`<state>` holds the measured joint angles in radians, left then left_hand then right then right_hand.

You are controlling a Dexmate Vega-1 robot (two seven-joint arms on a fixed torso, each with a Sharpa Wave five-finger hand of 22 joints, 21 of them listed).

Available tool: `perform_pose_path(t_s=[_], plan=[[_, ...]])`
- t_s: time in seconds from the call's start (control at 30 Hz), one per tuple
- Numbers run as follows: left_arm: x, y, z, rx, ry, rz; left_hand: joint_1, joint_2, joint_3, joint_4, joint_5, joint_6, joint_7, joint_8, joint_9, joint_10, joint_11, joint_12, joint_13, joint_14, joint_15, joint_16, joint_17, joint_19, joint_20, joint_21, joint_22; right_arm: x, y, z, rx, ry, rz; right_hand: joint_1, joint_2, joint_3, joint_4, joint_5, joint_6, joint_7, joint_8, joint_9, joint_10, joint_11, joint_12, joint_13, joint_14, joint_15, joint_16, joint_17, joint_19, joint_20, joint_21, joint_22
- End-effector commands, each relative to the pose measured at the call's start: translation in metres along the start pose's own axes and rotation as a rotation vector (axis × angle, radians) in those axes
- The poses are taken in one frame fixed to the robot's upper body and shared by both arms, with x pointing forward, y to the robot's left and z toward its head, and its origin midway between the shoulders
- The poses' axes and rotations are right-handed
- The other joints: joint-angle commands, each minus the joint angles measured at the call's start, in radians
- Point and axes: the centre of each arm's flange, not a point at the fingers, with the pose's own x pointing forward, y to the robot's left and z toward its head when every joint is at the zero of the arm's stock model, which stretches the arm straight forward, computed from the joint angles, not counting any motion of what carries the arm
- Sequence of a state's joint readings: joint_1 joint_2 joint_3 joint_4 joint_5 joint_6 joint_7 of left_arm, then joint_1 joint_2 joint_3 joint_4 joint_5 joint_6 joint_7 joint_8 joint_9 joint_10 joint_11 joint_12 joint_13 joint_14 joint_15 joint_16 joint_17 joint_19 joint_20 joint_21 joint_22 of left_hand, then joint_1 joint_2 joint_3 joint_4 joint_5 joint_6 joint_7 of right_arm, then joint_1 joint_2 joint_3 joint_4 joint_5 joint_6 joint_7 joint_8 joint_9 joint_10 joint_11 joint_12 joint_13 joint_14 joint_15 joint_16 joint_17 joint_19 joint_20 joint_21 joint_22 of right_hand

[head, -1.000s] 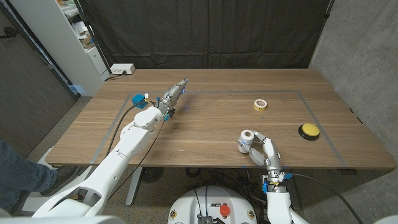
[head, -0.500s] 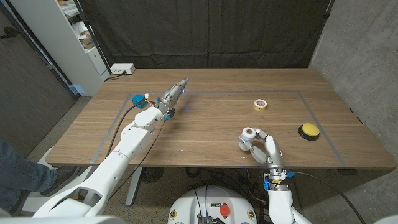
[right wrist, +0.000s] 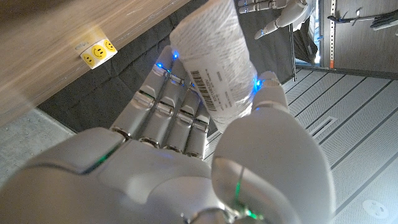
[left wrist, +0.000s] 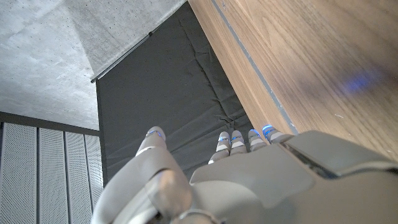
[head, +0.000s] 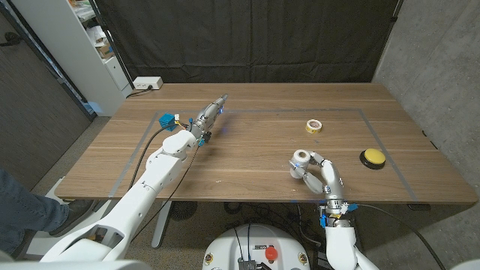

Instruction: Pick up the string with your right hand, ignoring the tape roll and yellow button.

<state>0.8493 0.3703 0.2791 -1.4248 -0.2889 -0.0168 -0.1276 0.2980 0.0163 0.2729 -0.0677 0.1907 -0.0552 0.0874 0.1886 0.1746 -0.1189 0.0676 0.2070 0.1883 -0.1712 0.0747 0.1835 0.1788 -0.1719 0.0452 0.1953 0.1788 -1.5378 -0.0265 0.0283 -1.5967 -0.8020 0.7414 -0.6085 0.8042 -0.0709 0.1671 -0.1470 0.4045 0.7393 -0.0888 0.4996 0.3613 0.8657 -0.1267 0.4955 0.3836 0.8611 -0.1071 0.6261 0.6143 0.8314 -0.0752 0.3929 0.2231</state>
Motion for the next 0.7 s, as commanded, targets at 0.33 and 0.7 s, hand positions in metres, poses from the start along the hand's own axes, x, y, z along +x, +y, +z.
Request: perform_pose_path(t_s=[0.33,0.7], plan=[[0.001,0.004,-0.002,0.0,-0.003,-0.004,0.002,0.012,0.001,-0.007,-0.006,0.001,0.009,0.001,0.005,-0.007,-0.004,0.0,0.004,-0.047,0.006,0.003,0.004,-0.119,-0.006,-0.001,0.003,0.012,-0.011,0.019,0.002,0.021,0.004,0.15,0.141,0.008,0.002,-0.013,-0.001,0.005,0.009,0.013,-0.006,0.003,0.006,0.011,0.012,-0.098,-0.008,0.009,0.002,0.0,0.009,0.002],[0.005,0.004,-0.002,0.005,0.002,-0.01,0.002,0.012,0.0,-0.008,-0.006,0.001,0.012,0.001,0.005,-0.008,-0.006,0.0,0.004,-0.049,0.006,0.003,0.004,-0.121,-0.007,-0.001,0.003,0.017,-0.019,0.025,-0.001,0.028,-0.003,0.154,0.141,0.01,0.002,-0.023,-0.01,0.01,0.01,0.02,-0.009,0.007,0.006,0.016,0.014,-0.094,-0.013,0.015,0.002,0.002,0.014,0.001]])
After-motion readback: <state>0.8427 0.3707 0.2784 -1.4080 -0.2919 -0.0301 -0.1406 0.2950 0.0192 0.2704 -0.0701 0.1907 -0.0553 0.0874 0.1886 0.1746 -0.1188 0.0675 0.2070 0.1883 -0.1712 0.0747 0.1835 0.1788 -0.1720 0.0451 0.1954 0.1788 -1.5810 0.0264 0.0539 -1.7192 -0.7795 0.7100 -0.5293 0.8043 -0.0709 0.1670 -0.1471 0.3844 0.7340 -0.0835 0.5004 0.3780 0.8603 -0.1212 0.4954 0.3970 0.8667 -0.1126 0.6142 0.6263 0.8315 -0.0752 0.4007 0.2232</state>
